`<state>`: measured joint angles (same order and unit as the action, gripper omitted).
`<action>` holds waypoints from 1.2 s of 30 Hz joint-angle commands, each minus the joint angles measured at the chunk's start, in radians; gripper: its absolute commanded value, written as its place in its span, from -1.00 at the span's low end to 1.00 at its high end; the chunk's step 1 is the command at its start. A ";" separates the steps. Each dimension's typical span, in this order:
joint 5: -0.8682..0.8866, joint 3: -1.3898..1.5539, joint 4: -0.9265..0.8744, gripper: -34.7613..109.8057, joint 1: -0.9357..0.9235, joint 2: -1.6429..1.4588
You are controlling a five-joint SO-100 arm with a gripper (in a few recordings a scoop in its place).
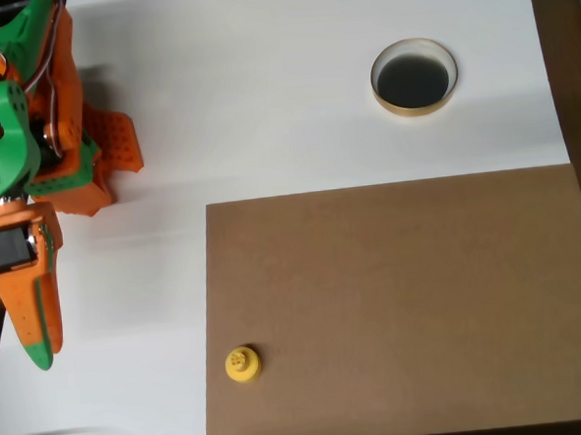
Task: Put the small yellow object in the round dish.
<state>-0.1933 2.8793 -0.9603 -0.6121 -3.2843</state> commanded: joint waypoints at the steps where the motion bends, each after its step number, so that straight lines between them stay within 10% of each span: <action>1: 0.003 -0.124 0.002 -0.29 0.015 0.043; 36: -0.028 -0.742 -0.106 -0.09 0.287 1.040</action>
<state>-0.2132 2.2365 -1.0446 -0.3451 -2.2718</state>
